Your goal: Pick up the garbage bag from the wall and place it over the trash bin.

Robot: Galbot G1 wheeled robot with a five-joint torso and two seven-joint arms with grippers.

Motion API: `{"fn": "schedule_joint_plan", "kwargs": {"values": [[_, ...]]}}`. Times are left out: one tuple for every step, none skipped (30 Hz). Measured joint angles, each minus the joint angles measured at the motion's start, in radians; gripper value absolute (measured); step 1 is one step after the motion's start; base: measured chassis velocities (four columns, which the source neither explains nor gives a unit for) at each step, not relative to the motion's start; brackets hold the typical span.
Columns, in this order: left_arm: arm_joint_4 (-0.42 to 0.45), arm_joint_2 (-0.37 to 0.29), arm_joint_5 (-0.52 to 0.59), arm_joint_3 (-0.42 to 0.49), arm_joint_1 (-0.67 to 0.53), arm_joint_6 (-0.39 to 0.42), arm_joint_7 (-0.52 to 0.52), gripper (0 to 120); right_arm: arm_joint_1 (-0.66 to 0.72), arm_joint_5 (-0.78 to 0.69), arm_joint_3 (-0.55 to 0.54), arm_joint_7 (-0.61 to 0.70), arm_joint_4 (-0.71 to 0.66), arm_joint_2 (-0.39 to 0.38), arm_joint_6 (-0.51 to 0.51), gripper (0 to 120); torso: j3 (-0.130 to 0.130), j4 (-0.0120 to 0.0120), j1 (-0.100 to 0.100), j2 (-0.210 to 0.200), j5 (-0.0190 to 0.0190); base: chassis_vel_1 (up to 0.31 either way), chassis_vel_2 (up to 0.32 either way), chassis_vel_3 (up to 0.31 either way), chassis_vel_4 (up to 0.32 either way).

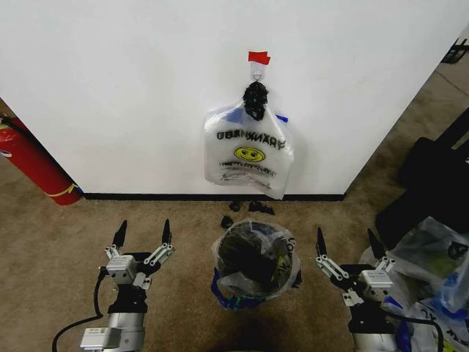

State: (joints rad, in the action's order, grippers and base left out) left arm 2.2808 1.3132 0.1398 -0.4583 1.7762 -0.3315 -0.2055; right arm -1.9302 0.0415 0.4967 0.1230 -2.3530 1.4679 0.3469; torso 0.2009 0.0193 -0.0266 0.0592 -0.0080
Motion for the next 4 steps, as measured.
{"fn": "schedule_joint_plan", "kwargs": {"values": [[0.0, 0.0, 0.0, 0.0, 0.0, 0.0, 0.0, 100, 0.0, -0.001, 0.0, 0.0, 0.0, 0.0, 0.0, 100, 0.0, 0.0, 0.0, 0.0, 0.0, 0.0, 0.0, 0.0, 0.0], [0.0, 0.0, 0.0, 0.0, 0.0, 0.0, 0.0, 100, 0.0, -0.001, 0.0, 0.0, 0.0, 0.0, 0.0, 100, 0.0, 0.0, 0.0, 0.0, 0.0, 0.0, 0.0, 0.0, 0.0], [0.0, 0.0, 0.0, 0.0, 0.0, 0.001, 0.0, 100, 0.0, -0.001, 0.0, 0.0, 0.0, -0.001, 0.0, 100, 0.0, 0.0, 0.0, 0.0, 0.0, 0.0, 0.0, 0.0, 0.0], [0.0, 0.0, -0.001, 0.0, 0.0, 0.001, 0.0, 100, -0.001, -0.001, 0.0, 0.0, 0.001, -0.001, 0.0, 100, 0.0, 0.0, 0.0, 0.0, 0.0, 0.0, 0.0, 0.0, 0.0]]}}
